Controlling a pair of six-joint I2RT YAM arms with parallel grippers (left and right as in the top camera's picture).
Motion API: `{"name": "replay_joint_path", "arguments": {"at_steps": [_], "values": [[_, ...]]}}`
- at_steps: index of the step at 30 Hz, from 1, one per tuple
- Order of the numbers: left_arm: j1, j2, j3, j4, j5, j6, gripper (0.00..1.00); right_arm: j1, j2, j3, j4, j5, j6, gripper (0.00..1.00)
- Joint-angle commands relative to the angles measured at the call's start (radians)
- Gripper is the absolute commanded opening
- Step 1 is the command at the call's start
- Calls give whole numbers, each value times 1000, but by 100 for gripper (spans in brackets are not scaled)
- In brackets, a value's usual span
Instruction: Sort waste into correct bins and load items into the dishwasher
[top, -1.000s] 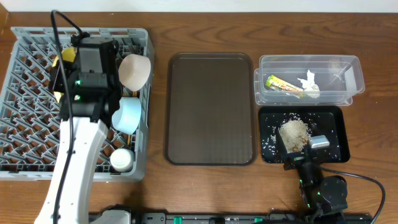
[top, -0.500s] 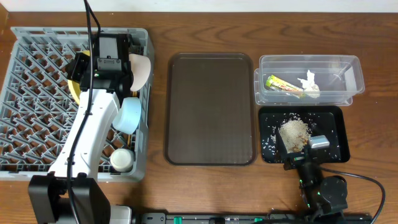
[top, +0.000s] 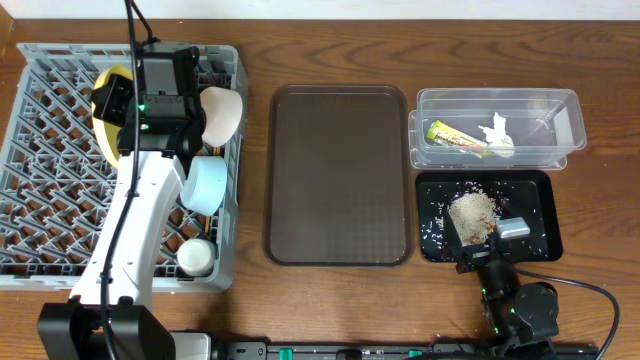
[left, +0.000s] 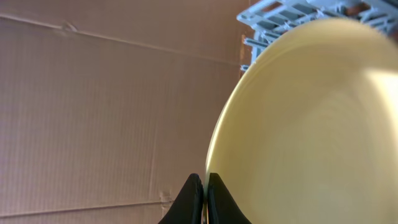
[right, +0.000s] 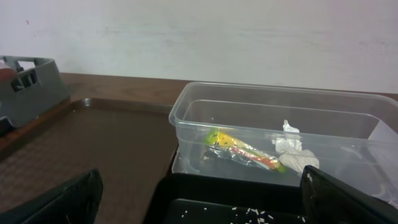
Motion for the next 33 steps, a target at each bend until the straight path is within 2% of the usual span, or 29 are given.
{"name": "replay_joint_path", "arguments": {"at_steps": [1,13,14,15,18,19,22,24,28,33], "values": [[24,2,-4,-8,45,25,6,-14,-5,-1,-3,0,2,99],[25,3,-17,-42,55,-29,7,-14,-5,-1,-3,0,2,99],[25,3,-17,-45,55,-29,10,-14,-5,-1,-3,0,2,99],[25,3,-17,-49,55,-29,17,-14,-5,-1,-3,0,2,99],[24,1,-17,-49,46,-29,53,-14,-5,-1,-3,0,2,99],[18,-3,-17,-48,27,-29,57,-14,-5,-1,-3,0,2,99],[-6,-28,-16,-25,-22,-54,64,-14,-5,-1,-3,0,2,99],[-26,-61,-16,-7,-47,-116,70,-14,-5,-1,-3,0,2,99],[-94,-170,-16,-47,-53,-300,70,-14,-5,-1,-3,0,2,99],[-230,-340,-13,-220,89,-446,70,-14,-5,-1,-3,0,2,99]]}}
